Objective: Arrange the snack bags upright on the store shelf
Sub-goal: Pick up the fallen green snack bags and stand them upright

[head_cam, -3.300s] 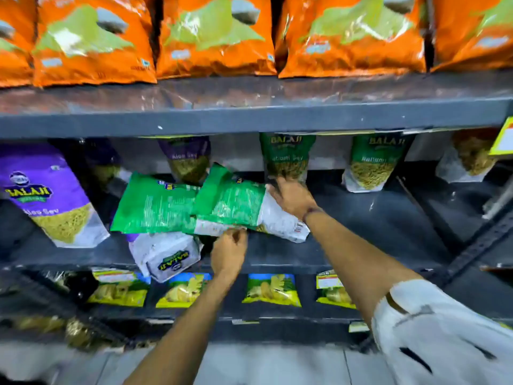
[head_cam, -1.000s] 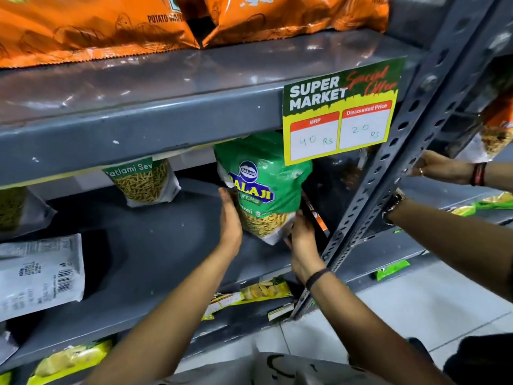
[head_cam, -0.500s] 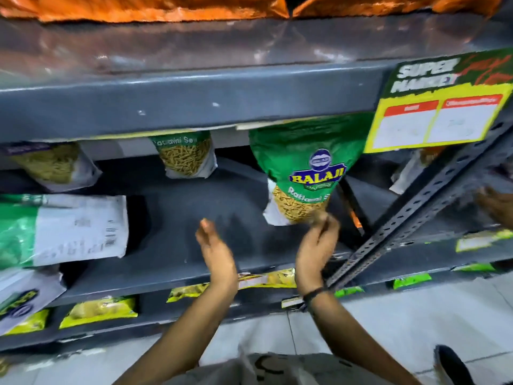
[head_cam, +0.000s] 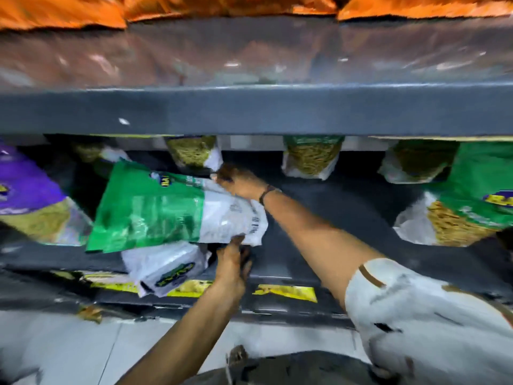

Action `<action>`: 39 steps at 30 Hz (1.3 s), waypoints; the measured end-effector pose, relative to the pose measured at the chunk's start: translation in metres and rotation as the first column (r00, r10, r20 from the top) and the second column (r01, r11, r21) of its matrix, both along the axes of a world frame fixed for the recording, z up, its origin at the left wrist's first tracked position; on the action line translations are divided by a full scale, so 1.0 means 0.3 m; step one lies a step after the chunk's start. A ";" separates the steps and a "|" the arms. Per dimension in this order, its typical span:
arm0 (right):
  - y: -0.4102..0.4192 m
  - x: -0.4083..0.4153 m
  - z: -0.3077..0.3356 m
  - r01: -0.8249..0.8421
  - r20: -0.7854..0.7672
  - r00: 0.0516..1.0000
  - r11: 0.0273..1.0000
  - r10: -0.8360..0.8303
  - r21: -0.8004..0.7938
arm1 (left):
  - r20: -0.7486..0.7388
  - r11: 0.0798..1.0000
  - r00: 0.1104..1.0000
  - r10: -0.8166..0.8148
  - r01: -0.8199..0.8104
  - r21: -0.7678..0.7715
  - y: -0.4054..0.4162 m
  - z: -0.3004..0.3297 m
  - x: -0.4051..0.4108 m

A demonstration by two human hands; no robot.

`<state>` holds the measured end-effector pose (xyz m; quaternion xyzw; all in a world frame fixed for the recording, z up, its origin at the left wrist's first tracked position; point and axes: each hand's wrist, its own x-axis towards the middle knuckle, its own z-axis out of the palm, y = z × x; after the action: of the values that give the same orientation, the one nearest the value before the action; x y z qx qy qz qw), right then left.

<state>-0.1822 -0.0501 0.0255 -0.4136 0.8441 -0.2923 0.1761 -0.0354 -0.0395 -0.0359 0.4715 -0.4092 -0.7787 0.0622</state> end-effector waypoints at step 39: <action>0.654 0.351 -0.174 0.896 0.728 0.443 0.243 -0.523 -0.371 | -0.223 0.713 0.763 -0.607 0.399 -0.576 0.193 0.086 -0.205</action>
<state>-0.0769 0.1461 -0.0266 0.0865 0.6731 -0.7338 0.0308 -0.0969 0.0184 -0.0101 0.1382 -0.6881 -0.7110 0.0430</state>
